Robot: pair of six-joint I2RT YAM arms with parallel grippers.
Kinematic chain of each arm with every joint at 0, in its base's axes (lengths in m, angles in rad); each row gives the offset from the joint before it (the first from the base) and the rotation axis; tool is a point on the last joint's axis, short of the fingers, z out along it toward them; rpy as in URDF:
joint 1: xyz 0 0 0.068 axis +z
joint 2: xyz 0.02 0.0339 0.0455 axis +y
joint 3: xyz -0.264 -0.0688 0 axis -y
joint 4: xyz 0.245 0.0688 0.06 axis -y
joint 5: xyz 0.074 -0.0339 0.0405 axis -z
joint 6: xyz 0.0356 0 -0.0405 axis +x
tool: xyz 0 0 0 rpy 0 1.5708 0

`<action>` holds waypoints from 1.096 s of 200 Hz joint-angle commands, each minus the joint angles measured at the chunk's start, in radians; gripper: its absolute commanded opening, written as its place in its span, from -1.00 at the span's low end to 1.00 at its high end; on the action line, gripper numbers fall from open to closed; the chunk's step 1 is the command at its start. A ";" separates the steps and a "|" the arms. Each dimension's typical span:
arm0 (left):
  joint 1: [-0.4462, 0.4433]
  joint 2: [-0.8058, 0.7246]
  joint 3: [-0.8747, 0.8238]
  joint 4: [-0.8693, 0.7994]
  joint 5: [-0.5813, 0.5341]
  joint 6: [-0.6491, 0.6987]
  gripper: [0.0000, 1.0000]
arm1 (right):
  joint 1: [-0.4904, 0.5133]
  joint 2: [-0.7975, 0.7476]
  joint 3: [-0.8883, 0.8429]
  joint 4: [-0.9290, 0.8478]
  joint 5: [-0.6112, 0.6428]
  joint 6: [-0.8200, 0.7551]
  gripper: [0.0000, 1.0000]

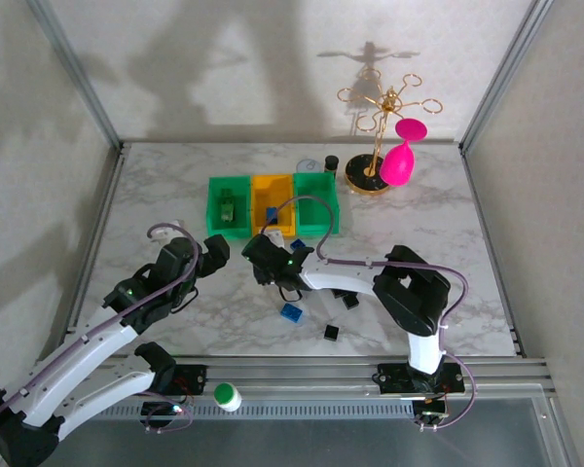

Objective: Sort the legos into containers by color
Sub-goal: Pick up the lego from the center of the table, then place the lego in the container.

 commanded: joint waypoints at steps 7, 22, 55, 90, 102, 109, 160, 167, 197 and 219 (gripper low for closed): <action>0.028 0.022 0.008 0.013 -0.021 0.034 0.99 | -0.025 -0.119 0.031 0.008 -0.001 -0.033 -0.31; 0.051 0.040 0.013 0.038 -0.002 0.046 0.99 | -0.054 -0.130 0.050 0.013 0.001 -0.057 -0.30; 0.092 0.076 0.020 0.088 0.023 0.056 0.99 | -0.120 -0.060 0.138 0.023 0.008 -0.120 -0.30; 0.119 0.120 0.035 0.126 0.032 0.064 0.99 | -0.193 0.049 0.276 0.041 0.037 -0.186 -0.28; 0.129 0.136 0.039 0.140 0.039 0.066 0.99 | -0.211 0.093 0.323 0.039 0.042 -0.204 -0.28; 0.136 0.144 0.040 0.145 0.044 0.067 0.99 | -0.222 0.113 0.348 0.042 0.043 -0.214 -0.28; 0.166 0.178 0.045 0.171 0.067 0.072 0.99 | -0.286 0.240 0.453 0.049 0.027 -0.231 -0.28; 0.169 0.178 0.043 0.174 0.066 0.073 0.99 | -0.286 0.249 0.463 0.052 0.029 -0.242 -0.28; 0.183 0.193 0.043 0.182 0.073 0.075 0.99 | -0.289 0.308 0.517 0.040 0.045 -0.273 -0.27; 0.187 0.200 0.044 0.189 0.081 0.072 0.99 | -0.288 0.341 0.545 0.037 0.048 -0.287 -0.27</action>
